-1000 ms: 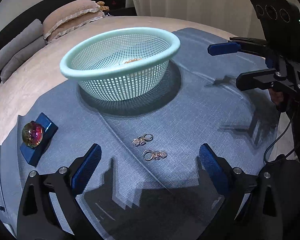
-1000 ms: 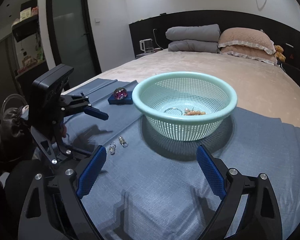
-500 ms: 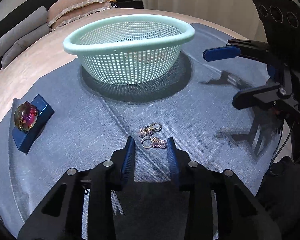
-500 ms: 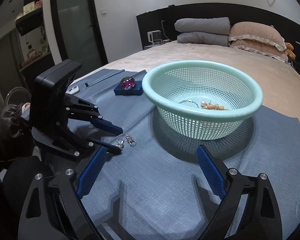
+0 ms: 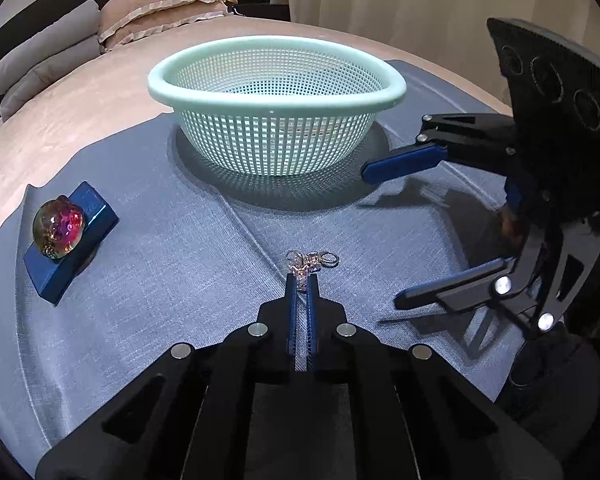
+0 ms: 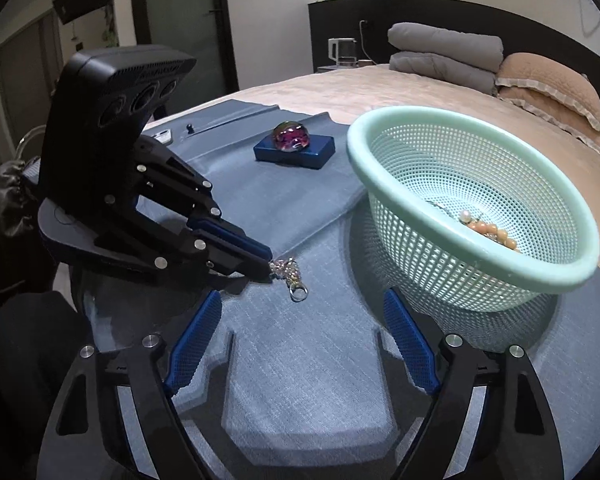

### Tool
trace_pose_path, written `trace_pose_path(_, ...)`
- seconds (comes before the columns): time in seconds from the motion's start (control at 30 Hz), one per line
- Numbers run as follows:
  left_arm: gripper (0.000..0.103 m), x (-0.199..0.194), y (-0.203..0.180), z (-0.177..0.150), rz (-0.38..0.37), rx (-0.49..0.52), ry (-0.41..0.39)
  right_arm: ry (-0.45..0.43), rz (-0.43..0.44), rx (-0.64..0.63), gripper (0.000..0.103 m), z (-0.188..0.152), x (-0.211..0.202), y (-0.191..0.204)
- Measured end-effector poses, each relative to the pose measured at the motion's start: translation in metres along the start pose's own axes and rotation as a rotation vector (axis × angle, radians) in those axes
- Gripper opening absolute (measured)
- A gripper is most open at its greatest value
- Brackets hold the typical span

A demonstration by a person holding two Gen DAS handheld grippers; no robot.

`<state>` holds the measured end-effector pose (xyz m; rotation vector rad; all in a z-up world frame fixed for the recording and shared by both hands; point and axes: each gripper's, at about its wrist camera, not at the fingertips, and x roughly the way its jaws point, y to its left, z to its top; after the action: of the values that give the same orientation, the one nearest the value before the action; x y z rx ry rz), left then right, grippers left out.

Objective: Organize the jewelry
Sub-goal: 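Move the right gripper to the silver earring pair on the cloth, then close the right gripper on the silver earrings and lift them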

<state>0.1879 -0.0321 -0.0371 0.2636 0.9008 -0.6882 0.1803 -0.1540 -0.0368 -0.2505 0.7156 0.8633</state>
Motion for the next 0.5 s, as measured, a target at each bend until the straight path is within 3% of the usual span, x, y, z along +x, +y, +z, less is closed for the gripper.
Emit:
trace_pose_path(0.23,0.000,-0.011,0.013,0.006,-0.017,-0.032,0.004,0.095,0.015,-0.044,0.047,0.010,0.030,0.005)
trace_pose_path(0.37,0.000,-0.011,0.009,0.006,-0.021,-0.012,0.002,0.097,0.033,-0.037,0.031,0.009,0.030,0.003)
trace_pose_path(0.4,0.001,-0.009,0.007,0.006,-0.020,-0.005,0.003,0.099,0.039,-0.036,0.023,0.009,0.030,0.003)
trace_pose_path(0.5,0.007,-0.004,0.001,0.008,-0.022,0.006,0.017,0.109,0.045,-0.034,0.013,0.007,0.029,0.001)
